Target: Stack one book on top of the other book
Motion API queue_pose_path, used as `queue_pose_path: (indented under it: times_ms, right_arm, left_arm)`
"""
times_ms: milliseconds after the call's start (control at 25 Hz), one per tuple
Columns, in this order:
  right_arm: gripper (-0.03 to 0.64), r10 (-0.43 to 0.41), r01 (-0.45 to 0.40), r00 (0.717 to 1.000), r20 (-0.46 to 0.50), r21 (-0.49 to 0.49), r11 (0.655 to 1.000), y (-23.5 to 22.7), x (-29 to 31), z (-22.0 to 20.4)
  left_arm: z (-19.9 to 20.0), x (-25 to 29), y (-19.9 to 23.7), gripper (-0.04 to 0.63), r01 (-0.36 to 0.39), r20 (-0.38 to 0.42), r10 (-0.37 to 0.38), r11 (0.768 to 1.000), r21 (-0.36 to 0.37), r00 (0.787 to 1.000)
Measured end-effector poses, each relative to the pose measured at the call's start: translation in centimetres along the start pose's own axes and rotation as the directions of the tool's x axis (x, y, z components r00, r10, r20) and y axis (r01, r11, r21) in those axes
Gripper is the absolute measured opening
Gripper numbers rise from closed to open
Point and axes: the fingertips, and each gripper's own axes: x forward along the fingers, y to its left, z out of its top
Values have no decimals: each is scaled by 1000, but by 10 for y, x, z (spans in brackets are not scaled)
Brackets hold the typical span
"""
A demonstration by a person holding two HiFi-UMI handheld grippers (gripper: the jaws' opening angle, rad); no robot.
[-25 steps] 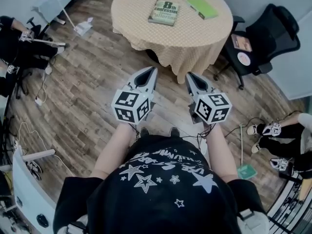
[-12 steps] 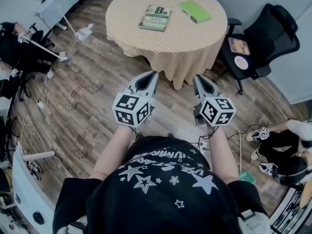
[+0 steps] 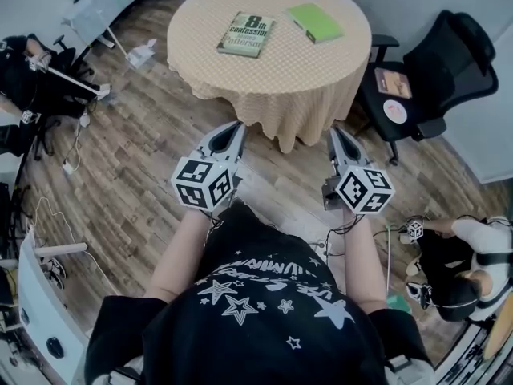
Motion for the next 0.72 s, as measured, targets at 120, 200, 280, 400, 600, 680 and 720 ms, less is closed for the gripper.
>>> queue_pose_path:
  times_ms: [120, 200, 280, 400, 600, 680, 720]
  right_arm:
    - [34, -20, 20, 1000, 3, 21, 1000, -13, 0, 2]
    - [35, -38, 38, 999, -5, 23, 999, -21, 2, 1]
    - [35, -56, 56, 998, -15, 25, 998, -30, 5, 0]
    - [35, -77, 78, 997, -28, 32, 996, -41, 15, -1]
    - [34, -103, 105, 994, -46, 36, 994, -54, 42, 6]
    - [35, -107, 109, 993, -51, 36, 993, -59, 58, 12]
    - [34, -108, 110, 993, -54, 35, 993, -60, 66, 15]
  left_arm:
    - [-5, 12, -6, 11, 21, -16, -21, 1000, -18, 1000]
    - [-8, 21, -8, 11, 38, -26, -38, 999, -22, 999]
    - [-9, 30, -6, 9, 45, -36, -45, 999, -21, 998]
    - [-9, 46, 0, 11, 55, -39, -56, 998, -30, 998]
    - [-2, 82, 15, 10, 87, -52, -89, 995, -41, 995]
    - [5, 97, 23, 11, 96, -54, -98, 994, -42, 994]
    - [8, 104, 28, 10, 100, -56, -103, 994, -41, 993]
